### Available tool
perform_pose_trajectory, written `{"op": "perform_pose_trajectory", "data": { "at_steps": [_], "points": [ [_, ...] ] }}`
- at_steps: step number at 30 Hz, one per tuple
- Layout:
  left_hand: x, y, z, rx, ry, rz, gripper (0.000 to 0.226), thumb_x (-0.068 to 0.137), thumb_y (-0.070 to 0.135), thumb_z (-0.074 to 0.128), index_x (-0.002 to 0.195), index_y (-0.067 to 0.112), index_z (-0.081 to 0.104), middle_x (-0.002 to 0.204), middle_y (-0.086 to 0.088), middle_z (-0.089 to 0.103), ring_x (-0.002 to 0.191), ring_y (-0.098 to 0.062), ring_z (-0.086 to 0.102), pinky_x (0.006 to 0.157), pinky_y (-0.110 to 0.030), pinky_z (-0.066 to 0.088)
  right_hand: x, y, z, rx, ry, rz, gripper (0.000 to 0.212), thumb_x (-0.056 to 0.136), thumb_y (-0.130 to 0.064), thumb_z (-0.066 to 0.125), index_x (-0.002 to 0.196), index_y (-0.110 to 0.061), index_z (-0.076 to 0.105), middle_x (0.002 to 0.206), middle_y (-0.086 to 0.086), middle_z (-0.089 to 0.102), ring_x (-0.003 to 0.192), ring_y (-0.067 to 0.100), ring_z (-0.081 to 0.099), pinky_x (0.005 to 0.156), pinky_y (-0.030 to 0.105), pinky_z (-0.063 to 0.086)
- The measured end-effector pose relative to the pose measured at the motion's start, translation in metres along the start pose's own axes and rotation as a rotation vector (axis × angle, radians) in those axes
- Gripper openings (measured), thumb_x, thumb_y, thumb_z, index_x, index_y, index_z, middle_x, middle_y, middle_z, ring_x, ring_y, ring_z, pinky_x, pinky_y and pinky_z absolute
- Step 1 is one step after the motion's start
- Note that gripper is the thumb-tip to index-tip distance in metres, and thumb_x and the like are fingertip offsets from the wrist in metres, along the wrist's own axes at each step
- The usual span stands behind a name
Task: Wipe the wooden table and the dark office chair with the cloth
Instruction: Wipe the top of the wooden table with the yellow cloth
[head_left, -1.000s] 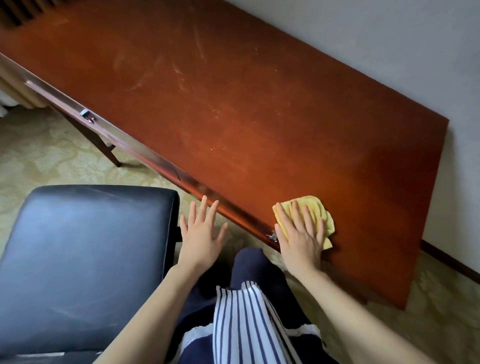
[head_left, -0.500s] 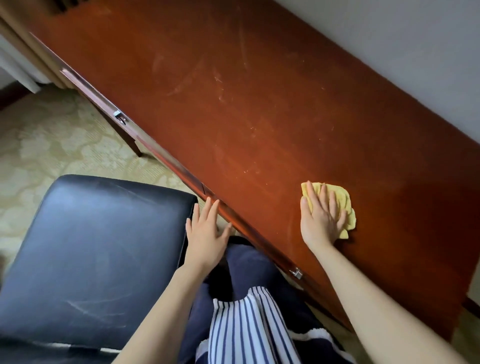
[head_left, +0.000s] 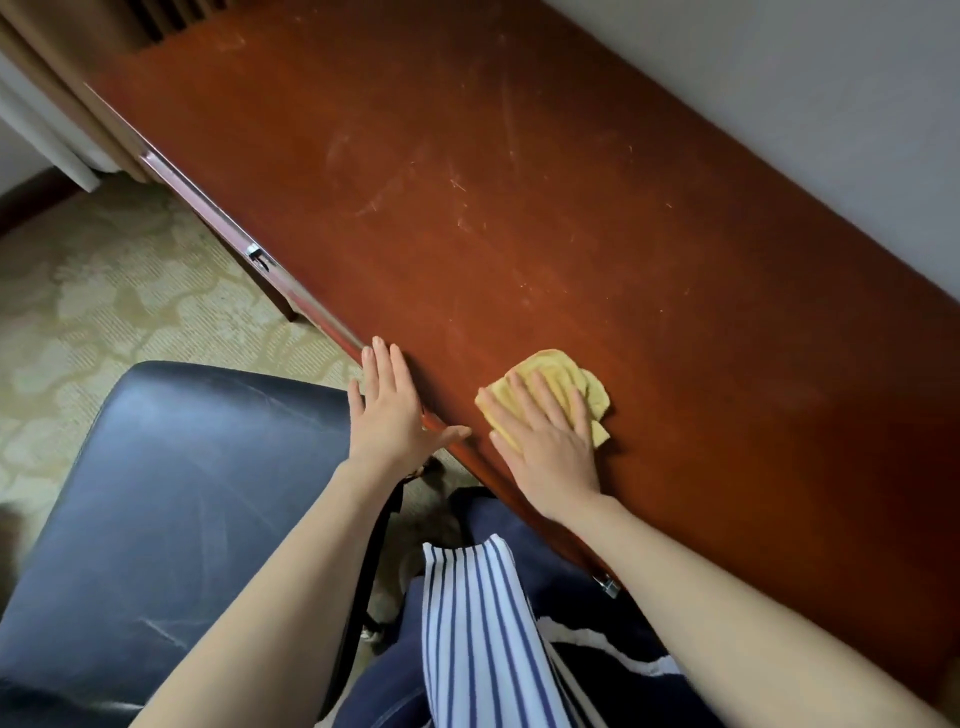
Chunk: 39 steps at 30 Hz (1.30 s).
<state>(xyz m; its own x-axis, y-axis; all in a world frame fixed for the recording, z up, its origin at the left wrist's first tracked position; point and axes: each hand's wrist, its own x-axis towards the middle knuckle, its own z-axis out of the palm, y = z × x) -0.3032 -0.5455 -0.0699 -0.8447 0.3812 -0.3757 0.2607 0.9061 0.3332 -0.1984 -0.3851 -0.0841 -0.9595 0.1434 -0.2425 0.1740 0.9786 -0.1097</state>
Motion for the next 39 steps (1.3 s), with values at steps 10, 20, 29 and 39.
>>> {"op": "perform_pose_trajectory", "data": {
  "at_steps": [10, 20, 29, 39],
  "points": [
    [0.003, -0.006, 0.0, 0.174, -0.031, 0.068, 0.134, 0.064, 0.077, 0.059, 0.147, 0.0, -0.013, 0.156, -0.016, -0.019, 0.145, -0.029, -0.014, 0.116, -0.049, 0.003, -0.035, 0.095, -0.017, -0.21, -0.083, -0.809, 0.045, 0.098, -0.04, 0.036, 0.143, -0.035, 0.036, 0.148, -0.006, 0.041, 0.139, 0.018, 0.034, 0.115, 0.043, 0.019],
    [0.006, -0.016, -0.009, 0.172, -0.089, 0.111, 0.128, 0.071, 0.066, 0.065, 0.147, 0.005, -0.018, 0.155, -0.011, -0.025, 0.145, -0.025, -0.017, 0.117, -0.045, 0.003, 0.092, 0.074, -0.055, -0.117, -0.141, -0.451, 0.05, 0.103, -0.038, 0.031, 0.148, -0.04, 0.01, 0.158, -0.005, 0.018, 0.147, 0.015, 0.008, 0.117, 0.033, -0.002],
    [0.007, -0.026, -0.011, 0.118, -0.102, 0.107, 0.123, 0.074, 0.058, 0.069, 0.148, 0.012, -0.017, 0.156, -0.003, -0.025, 0.145, -0.019, -0.017, 0.116, -0.05, 0.004, 0.123, -0.031, -0.032, -0.005, -0.047, -0.074, 0.048, 0.103, -0.043, 0.023, 0.149, -0.044, 0.011, 0.161, -0.006, 0.008, 0.148, 0.021, 0.002, 0.116, 0.052, 0.0],
    [0.007, -0.02, -0.012, 0.135, -0.123, 0.096, 0.132, 0.065, 0.069, 0.066, 0.148, 0.007, -0.016, 0.156, -0.008, -0.024, 0.145, -0.023, -0.015, 0.115, -0.048, 0.008, -0.009, 0.02, -0.004, -0.132, -0.035, -0.53, 0.045, 0.098, -0.038, 0.04, 0.143, -0.039, 0.038, 0.152, -0.003, 0.036, 0.142, 0.022, 0.029, 0.114, 0.057, 0.016]
  ]
}}
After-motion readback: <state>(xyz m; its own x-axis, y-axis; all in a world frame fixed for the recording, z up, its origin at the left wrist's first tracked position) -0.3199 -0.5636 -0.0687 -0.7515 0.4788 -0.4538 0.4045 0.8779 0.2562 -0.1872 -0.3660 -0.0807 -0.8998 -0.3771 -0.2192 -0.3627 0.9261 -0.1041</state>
